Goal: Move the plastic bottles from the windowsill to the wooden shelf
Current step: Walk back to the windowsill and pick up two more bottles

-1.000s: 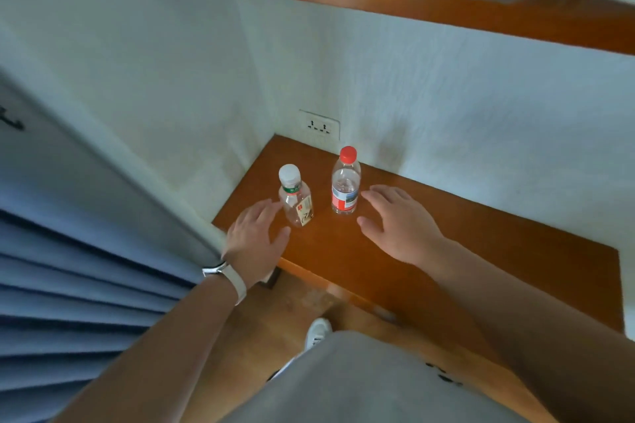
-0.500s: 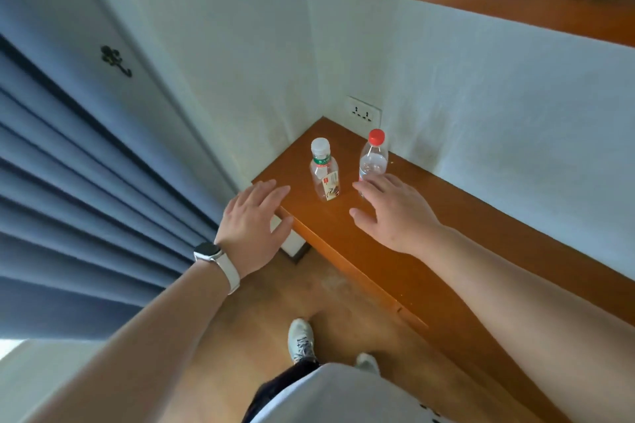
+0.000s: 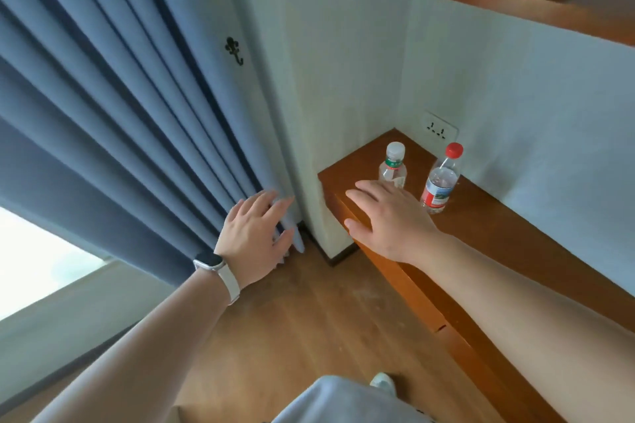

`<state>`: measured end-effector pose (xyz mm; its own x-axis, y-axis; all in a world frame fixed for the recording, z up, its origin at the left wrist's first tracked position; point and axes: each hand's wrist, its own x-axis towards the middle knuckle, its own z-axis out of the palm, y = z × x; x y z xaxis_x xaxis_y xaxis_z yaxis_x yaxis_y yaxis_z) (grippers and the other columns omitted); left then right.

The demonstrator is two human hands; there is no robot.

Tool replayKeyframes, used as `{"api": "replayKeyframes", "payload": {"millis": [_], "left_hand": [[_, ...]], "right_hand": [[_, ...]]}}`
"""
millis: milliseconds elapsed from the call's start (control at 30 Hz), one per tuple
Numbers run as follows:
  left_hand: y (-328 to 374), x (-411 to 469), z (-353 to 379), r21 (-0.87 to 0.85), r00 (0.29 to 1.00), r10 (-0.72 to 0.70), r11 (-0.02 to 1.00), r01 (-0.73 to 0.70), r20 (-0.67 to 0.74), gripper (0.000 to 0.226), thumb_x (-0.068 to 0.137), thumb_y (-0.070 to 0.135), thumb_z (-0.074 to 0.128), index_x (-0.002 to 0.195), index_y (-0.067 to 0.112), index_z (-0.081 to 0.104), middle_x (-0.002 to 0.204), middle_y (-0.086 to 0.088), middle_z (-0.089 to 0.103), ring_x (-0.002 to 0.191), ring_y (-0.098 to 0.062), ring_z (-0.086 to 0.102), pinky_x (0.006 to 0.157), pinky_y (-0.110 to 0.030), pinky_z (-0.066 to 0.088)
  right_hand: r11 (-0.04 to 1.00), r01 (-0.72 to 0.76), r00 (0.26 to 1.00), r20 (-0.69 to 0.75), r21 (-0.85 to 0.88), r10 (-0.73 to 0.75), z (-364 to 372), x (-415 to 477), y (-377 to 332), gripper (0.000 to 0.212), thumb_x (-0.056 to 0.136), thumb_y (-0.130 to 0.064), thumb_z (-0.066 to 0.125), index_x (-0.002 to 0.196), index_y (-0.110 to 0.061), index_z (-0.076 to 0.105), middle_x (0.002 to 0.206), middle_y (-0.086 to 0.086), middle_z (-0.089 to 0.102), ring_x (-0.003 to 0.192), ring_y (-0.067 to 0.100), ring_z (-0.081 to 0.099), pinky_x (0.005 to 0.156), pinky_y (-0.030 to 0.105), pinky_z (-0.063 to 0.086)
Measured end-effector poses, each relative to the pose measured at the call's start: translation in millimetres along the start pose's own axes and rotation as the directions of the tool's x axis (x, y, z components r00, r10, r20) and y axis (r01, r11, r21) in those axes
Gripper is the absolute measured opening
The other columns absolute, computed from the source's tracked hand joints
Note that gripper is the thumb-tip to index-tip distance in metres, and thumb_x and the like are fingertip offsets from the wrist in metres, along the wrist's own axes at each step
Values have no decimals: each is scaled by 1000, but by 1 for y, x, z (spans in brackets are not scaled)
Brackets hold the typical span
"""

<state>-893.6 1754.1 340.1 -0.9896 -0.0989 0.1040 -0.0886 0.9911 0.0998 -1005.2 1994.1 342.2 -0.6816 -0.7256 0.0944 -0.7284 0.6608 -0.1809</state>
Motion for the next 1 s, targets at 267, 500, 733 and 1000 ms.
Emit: {"api": "replayKeyframes", "payload": {"millis": [267, 500, 733, 1000], "left_hand": [[-100, -123, -41, 70, 983, -163, 983, 168, -82, 50, 93, 44, 52, 139, 24, 55, 144, -6, 54, 138, -31, 45, 114, -52, 32], [-181, -266, -72, 132, 931, -334, 926, 353, -145, 55, 90, 47, 50, 139, 22, 56, 144, -7, 55, 135, -31, 47, 113, -49, 33], [-234, -403, -88, 168, 837, -512, 823, 542, -191, 54, 92, 48, 50, 139, 23, 54, 145, -8, 53, 138, -31, 44, 115, -53, 30], [-252, -504, -96, 98, 661, -694, 665, 740, -285, 54, 87, 48, 48, 131, 20, 62, 139, -10, 59, 133, -33, 50, 110, -54, 33]], "right_hand": [[978, 205, 979, -3, 24, -205, 11, 29, -147, 66, 91, -57, 32, 137, -13, 53, 142, 8, 52, 129, 29, 48, 98, 44, 44], [916, 392, 917, 43, 84, -396, 43, 33, -307, 64, 86, -56, 42, 125, -11, 64, 128, 11, 62, 117, 32, 57, 91, 47, 51], [811, 578, 809, 72, 86, -584, 65, 17, -436, 62, 84, -55, 43, 121, -11, 66, 125, 10, 64, 114, 32, 60, 90, 45, 51], [659, 752, 656, 83, 12, -750, 65, 6, -533, 61, 94, -57, 41, 143, -22, 46, 150, 1, 43, 139, 21, 34, 110, 41, 30]]}}
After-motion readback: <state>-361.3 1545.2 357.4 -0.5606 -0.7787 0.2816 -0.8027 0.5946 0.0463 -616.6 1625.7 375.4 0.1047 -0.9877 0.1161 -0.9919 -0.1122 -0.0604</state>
